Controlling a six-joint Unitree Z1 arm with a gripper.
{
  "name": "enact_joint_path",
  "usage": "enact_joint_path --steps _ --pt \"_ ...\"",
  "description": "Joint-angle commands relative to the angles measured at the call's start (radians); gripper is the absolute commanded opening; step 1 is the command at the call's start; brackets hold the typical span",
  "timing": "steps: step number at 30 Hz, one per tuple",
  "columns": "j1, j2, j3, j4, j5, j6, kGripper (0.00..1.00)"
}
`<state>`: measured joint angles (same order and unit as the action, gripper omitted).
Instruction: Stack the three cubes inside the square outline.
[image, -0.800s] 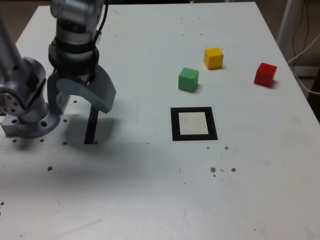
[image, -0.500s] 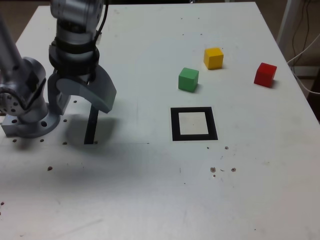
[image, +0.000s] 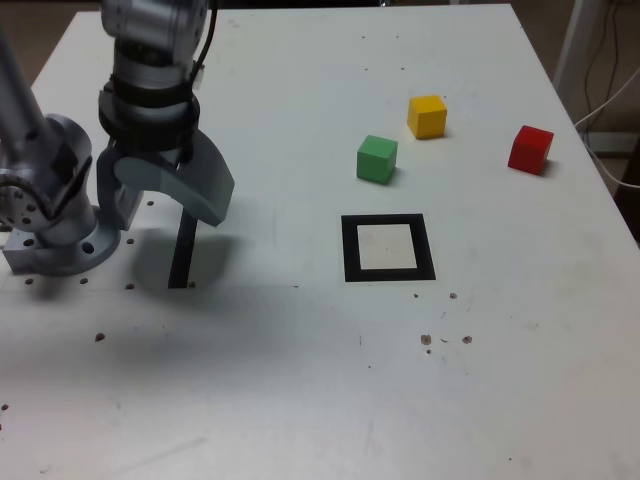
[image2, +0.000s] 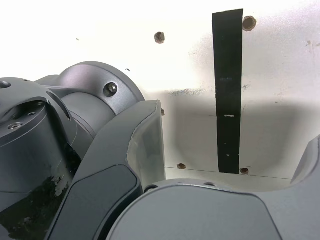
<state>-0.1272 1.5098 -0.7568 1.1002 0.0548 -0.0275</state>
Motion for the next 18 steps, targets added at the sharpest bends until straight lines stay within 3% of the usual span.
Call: enact_joint_path --steps 1,18 --pt "0.004 0.003 -0.007 0.0 0.003 0.001 0.99" --pt "0.04 0.109 -0.177 0.017 0.039 0.055 1.0"
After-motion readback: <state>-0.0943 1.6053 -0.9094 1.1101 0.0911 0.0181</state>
